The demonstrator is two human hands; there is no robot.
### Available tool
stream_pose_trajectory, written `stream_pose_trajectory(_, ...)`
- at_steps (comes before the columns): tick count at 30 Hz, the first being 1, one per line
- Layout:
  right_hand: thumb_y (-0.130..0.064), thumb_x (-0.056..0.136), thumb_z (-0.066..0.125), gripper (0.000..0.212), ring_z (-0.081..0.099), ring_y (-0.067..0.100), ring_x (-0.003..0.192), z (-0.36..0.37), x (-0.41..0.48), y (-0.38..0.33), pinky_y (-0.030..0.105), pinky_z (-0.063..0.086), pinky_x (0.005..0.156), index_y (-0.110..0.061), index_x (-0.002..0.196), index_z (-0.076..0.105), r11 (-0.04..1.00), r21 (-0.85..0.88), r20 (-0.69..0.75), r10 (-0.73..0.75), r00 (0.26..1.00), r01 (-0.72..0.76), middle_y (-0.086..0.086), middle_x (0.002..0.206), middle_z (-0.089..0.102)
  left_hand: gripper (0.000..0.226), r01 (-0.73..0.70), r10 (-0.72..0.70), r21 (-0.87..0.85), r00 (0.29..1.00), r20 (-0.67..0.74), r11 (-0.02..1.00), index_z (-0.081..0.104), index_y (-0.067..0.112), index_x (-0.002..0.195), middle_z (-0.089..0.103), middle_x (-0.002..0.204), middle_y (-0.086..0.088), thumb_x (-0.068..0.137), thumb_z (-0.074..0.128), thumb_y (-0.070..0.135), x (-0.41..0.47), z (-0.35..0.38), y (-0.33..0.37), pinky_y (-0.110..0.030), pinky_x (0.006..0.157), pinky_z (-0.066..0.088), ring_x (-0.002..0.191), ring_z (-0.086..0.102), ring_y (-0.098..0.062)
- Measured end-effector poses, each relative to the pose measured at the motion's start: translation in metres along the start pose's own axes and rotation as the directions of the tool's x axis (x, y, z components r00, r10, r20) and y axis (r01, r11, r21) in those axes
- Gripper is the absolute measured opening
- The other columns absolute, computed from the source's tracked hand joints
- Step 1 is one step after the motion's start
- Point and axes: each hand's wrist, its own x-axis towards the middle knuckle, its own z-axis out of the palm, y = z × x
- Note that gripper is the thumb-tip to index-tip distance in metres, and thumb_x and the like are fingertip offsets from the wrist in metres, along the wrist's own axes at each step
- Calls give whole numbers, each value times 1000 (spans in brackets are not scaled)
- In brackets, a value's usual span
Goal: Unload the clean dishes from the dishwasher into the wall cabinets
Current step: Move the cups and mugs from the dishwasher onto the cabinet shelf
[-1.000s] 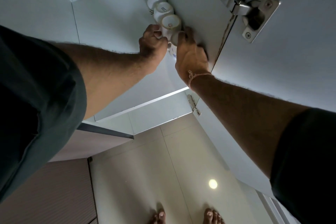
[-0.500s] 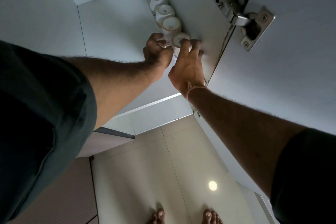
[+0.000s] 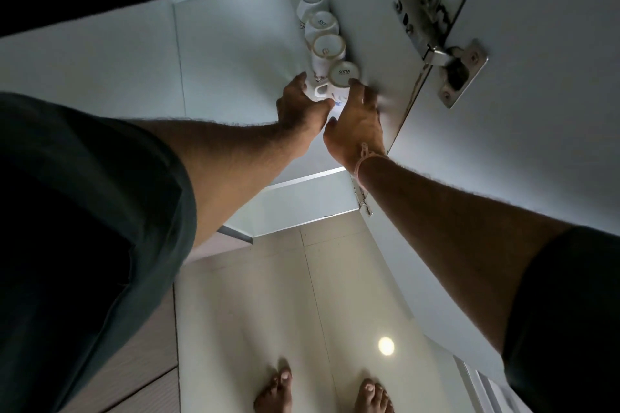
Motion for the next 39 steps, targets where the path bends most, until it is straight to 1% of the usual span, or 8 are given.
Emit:
stream_pose_trajectory(3,-17,91,54,60,42,33,131,-9,-8,-2,42,43,103,-13,146,29,999,-27,22,-24,999,24,9,152,28,69,45,-45,63,999,6,997,50,15,141,59,137,-6,77,76,18,-17,-9,-1,-29,106,43,124,56,-22)
stream_pose_trajectory(6,-15,90,55,60,43,31,131,-19,-23,-4,39,42,103,-14,145,31,998,-52,48,-35,998,37,6,152,28,72,116,-118,103,993,9,988,43,22,146,55,142,-1,80,72,19,-41,-25,0,-34,110,42,127,54,-20)
stream_pose_trajectory(12,-13,89,57,57,45,32,129,-55,-64,-13,38,43,104,-11,143,37,993,-75,13,-90,996,91,9,149,36,67,94,-101,69,990,102,993,42,18,147,56,139,-3,86,69,16,-94,-64,20,-32,104,47,110,60,-16)
stream_pose_trajectory(18,-12,87,59,52,51,32,120,-112,-114,-34,41,48,99,-11,135,43,981,-80,-41,-180,983,176,9,142,41,57,77,-80,37,994,74,996,52,22,138,64,127,0,84,70,22,-160,-82,62,-34,100,51,103,63,-14)
stream_pose_trajectory(29,-18,92,59,49,46,23,129,-258,-220,-79,30,40,106,-15,137,40,974,7,-111,-225,968,228,4,147,37,38,-110,110,1,993,53,994,58,18,129,65,125,2,92,67,21,-300,-96,188,-25,91,52,111,64,-19)
stream_pose_trajectory(32,-11,88,58,47,50,20,122,-302,-246,-93,19,36,99,-13,132,42,964,81,-165,-240,957,255,5,138,43,28,-187,186,5,982,31,982,62,19,121,67,113,3,93,64,17,-324,-93,224,-14,76,52,102,65,-17)
stream_pose_trajectory(35,-8,86,58,45,56,20,108,-344,-259,-99,27,49,89,-15,128,43,962,109,-173,-229,958,250,4,130,47,24,-263,262,19,964,42,965,63,16,119,67,108,2,95,61,15,-342,-84,261,-5,63,45,93,64,-12)
stream_pose_trajectory(39,-7,87,57,45,52,19,110,-398,-253,-83,29,49,92,-9,130,43,977,25,-202,-202,958,212,7,130,45,18,-361,352,88,931,100,928,67,22,106,70,98,5,92,59,15,-349,-56,301,-19,73,52,88,65,-10)
